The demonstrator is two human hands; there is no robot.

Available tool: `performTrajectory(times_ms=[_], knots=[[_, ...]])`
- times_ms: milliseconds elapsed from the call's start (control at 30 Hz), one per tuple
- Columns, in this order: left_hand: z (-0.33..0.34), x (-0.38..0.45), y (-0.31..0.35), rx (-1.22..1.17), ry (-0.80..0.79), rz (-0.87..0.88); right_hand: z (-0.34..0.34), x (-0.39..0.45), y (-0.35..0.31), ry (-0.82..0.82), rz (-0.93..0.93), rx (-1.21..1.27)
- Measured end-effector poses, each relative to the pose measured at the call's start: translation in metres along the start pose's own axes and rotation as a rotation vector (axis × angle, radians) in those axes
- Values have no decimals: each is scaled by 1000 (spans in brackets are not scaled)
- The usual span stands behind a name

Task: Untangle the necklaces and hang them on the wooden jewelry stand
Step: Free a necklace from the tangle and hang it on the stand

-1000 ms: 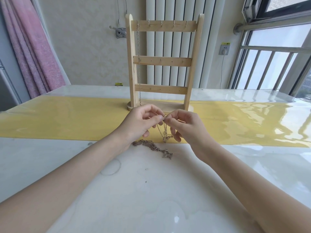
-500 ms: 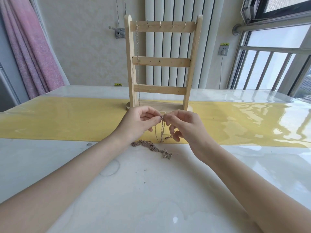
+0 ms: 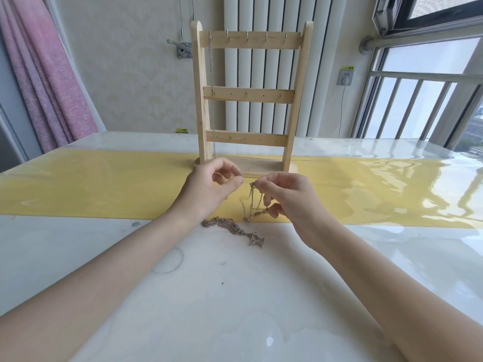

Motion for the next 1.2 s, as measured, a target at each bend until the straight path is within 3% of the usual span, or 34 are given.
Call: performTrajectory(times_ms=[133,500,733,933,1200], knots=[[7,-2,2,25,-87,-7,1,0,-1,-26,-5,23],[8,-1,3,62,-87,56,6,0,0,-140,22,55],[21,-6,11,68,-232,93,6,0,3,-152,89,142],[19,-6,9,-152,-205,8,6,2,1,-184,86,230],[21,-7,5,-209,-268,-38,12,-1,3,-315,151,101]])
Point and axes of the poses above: each hand's wrist, its own x-axis towards the middle knuckle, its own z-axis out of the palm, y = z × x, the point moved 6 cm from there along x, towards the middle knuckle, and after that the axes turned 11 degrees about -y, right-handed, at the moved point
